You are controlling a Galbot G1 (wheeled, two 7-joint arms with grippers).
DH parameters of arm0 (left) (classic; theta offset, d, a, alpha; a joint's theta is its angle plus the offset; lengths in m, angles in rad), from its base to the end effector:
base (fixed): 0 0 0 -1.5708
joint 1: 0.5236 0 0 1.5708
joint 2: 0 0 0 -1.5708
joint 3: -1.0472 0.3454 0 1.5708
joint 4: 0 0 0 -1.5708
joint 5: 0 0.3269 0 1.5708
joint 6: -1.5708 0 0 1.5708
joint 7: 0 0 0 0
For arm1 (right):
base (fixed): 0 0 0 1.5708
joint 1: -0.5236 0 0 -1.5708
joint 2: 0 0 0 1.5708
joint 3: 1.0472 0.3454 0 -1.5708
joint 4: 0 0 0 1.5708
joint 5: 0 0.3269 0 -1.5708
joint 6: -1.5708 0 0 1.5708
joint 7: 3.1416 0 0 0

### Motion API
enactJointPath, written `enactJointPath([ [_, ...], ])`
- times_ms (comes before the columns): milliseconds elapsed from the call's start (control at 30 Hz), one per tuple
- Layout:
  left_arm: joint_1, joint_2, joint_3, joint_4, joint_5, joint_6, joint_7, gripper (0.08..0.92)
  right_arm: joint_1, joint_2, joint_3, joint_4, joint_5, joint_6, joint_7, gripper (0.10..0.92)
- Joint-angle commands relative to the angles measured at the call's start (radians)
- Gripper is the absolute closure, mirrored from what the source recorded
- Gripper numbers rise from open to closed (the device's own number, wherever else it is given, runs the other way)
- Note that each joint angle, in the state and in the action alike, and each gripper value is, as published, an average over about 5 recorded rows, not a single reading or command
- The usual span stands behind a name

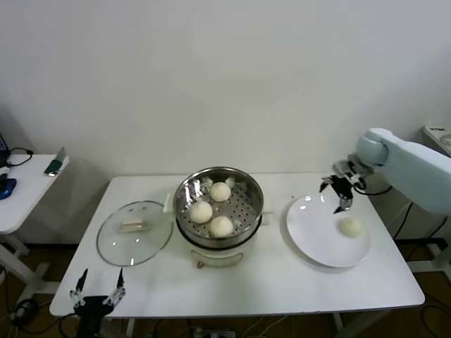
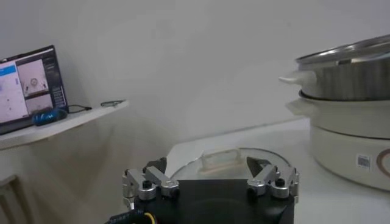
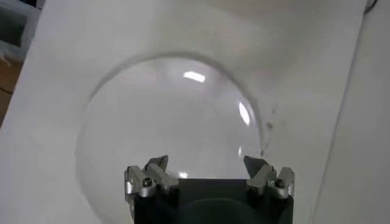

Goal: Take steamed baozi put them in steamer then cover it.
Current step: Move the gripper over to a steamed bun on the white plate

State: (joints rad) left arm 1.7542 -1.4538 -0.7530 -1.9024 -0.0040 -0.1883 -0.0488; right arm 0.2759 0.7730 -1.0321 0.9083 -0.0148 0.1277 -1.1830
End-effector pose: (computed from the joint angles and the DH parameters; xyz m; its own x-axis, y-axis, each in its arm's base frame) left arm 0.0800 0.0977 -0.3697 -0.9719 -0.1858 0.1447 -0.1481 0.9600 0.2378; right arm 0.5497 -0.2112 -0.1350 -0.1415 -0.0854 0.9863 -0.9628 -0.2199 -0.1572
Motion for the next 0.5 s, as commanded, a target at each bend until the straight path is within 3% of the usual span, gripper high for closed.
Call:
enactJointPath([
  [33,0.001,-0.006,-0.002,-0.003,0.016,0.010,-0.001,0.177,-0.234,0.005,0.269,-0.228,-0.224,0.015,-0.046,0.203],
  [500,0.000,-0.018,-0.003,0.004,0.035,0.011,-0.003,0.177,-0.260,0.121,0.354,-0.377,-0.308,0.043,-0.037,0.203],
])
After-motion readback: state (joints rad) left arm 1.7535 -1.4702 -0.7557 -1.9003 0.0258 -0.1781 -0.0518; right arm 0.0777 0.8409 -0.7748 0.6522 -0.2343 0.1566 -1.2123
